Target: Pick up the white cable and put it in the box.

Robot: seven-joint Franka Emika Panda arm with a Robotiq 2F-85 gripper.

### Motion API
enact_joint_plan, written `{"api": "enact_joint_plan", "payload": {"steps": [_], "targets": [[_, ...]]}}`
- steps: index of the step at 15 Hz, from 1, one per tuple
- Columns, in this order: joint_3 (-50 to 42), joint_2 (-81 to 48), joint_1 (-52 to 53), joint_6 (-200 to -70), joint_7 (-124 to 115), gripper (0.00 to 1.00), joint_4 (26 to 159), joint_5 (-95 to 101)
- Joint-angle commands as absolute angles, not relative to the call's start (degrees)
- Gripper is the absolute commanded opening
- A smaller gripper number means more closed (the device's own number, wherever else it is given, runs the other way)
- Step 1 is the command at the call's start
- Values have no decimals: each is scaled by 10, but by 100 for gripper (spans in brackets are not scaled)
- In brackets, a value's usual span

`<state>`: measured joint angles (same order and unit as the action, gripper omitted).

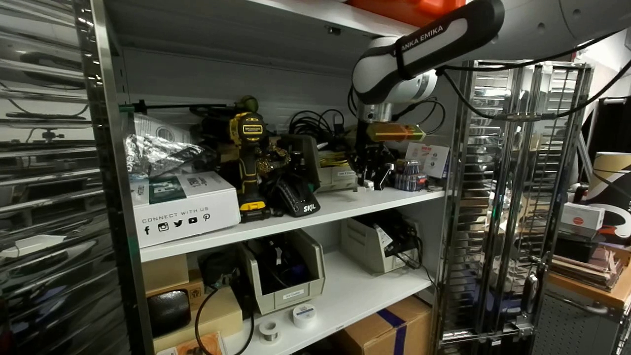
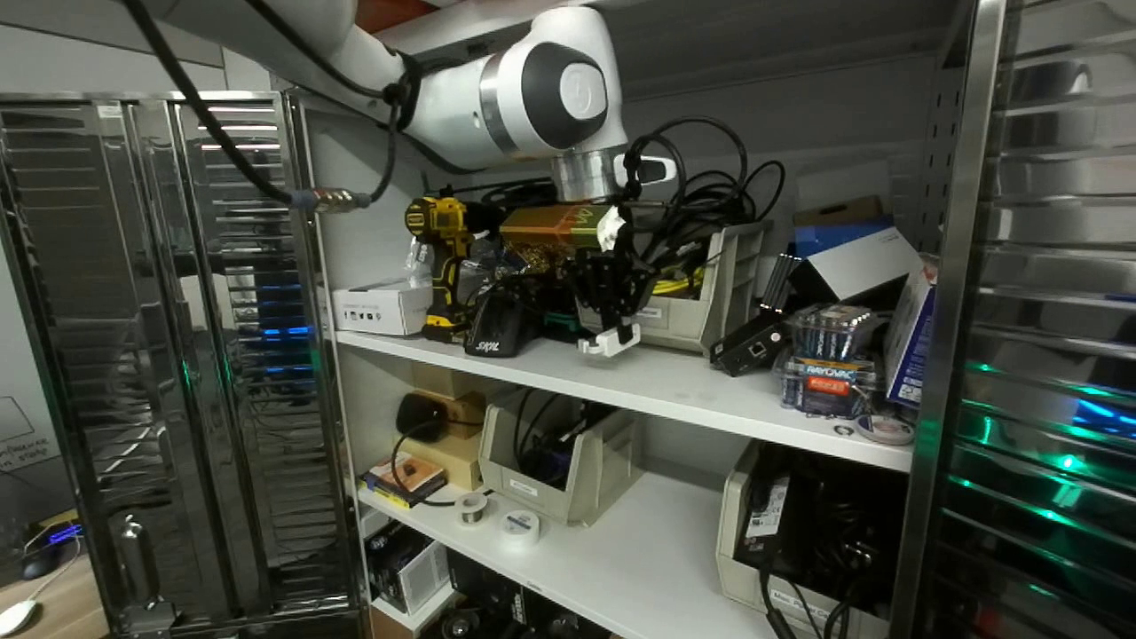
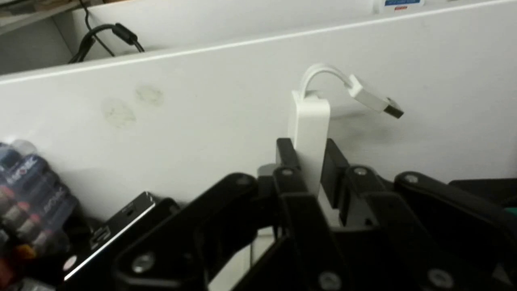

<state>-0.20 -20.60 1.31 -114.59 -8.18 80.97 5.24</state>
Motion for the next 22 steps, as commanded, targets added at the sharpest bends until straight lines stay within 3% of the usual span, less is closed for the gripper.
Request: {"api": "enact_joint_plan", "payload": {"steps": [1,7,12,17,22], "targets": [[-14,-132,41,-1238,-111,5,905,122],[-6,-10,53,-1302,-157,5,1066,223],[-1,34,30,-1457,-261,5,1131,333],[-11,-19,8,-1601,-413,5,1100,544],[-21,-89,15,-1641,-607,5,985,758]]}}
